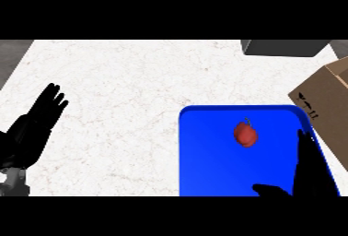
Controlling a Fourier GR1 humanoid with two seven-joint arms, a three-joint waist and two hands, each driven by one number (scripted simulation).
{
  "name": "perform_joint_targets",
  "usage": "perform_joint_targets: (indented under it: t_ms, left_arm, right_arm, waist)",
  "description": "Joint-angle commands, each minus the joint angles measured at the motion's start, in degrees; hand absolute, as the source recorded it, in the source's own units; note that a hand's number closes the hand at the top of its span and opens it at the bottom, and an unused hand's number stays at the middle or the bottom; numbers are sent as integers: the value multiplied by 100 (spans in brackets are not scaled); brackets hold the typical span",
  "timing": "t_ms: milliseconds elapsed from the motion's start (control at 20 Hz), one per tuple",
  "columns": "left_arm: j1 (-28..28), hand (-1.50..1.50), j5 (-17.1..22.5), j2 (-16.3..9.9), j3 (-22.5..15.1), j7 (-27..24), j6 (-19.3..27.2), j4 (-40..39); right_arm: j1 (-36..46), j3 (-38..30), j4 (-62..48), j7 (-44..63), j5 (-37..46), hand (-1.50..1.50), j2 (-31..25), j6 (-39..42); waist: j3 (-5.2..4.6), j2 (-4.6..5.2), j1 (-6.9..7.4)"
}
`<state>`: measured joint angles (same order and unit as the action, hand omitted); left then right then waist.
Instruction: Pick the bell pepper from the tray and place it in the cardboard box
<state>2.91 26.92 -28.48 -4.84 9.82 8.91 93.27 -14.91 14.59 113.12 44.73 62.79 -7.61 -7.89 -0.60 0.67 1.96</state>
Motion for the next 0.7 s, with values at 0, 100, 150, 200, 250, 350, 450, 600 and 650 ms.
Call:
perform_joint_targets:
  t_ms: [0, 100, 150, 200, 250, 350, 450, 600, 650]
  left_arm:
    - [129, 0, -8, 90, -23, 74, 41, -21]
    - [131, 0, -100, 97, 31, -84, 6, -219]
    - [-88, 0, 27, 59, 43, 96, -11, 83]
    - [41, 0, -36, 12, 94, 120, -3, -41]
    - [-292, 0, 47, 99, 175, -146, -149, -84]
    - [-246, 0, 153, -32, 325, -67, -334, -68]
    - [-440, 0, 77, 2, 332, -35, -209, 145]
    - [-257, 0, 69, -64, 291, 352, -152, 385]
    - [-337, 0, -102, 166, 283, -78, -169, 35]
  right_arm:
    - [997, 426, 274, 1625, 522, -150, 623, 1432]
    - [1489, 695, 308, 2400, 535, -150, 736, 1937]
    - [1838, 624, 328, 2743, 446, -150, 741, 2230]
    - [2132, 508, 365, 2884, 311, -150, 745, 2610]
    - [2135, 647, 16, 3019, 258, -150, 748, 2367]
    - [2082, 754, 170, 3176, 160, -150, 752, 2537]
    - [2211, 385, 23, 3034, -47, -150, 755, 2720]
    - [2396, 678, -352, 3351, 16, -150, 757, 2375]
    - [2820, 321, -572, 3168, -198, -150, 757, 2391]
  waist:
    - [29, -31, -5]
    - [36, -41, -67]
    - [42, -60, -10]
    - [45, -57, -70]
    - [49, -59, -64]
    - [52, -70, -124]
    - [56, -73, -110]
    - [59, -77, -101]
    - [57, -62, -124]
